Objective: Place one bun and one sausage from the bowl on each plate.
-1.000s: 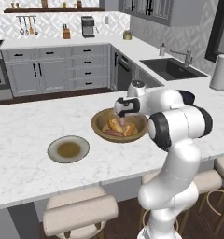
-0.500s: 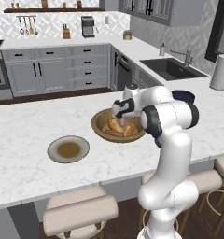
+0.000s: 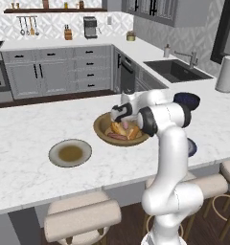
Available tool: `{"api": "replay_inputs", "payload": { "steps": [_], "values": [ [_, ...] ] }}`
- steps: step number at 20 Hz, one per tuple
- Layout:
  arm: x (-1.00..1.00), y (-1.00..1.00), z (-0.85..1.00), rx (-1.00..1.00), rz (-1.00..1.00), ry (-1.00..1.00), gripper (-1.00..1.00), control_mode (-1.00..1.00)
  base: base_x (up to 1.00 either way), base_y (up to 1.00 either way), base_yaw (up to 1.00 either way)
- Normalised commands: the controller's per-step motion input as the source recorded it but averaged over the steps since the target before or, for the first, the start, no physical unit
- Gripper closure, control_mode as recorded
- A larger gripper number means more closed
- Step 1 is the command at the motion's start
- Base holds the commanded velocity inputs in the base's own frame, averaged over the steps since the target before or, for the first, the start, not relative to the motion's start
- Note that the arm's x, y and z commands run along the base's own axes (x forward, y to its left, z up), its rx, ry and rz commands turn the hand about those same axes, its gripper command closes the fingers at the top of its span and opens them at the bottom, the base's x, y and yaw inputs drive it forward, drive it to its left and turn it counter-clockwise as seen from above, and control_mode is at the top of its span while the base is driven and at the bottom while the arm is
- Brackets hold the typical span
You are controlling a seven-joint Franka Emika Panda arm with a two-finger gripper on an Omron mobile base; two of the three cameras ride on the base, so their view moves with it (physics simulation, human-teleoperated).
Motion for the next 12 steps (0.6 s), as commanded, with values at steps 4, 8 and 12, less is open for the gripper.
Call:
{"api": "replay_inputs", "payload": {
  "steps": [4, 8, 12],
  "values": [
    [0.12, 0.01, -0.37, 0.00, 0.00, 0.00, 1.00, -1.00, 0.00, 0.00, 0.00],
    [0.01, 0.00, -0.04, 0.00, 0.00, 0.00, 1.00, -1.00, 0.00, 0.00, 0.00],
    [-0.12, 0.00, -0.02, 0.00, 0.00, 0.00, 1.00, -1.00, 0.00, 0.00, 0.00]
  ]
}}
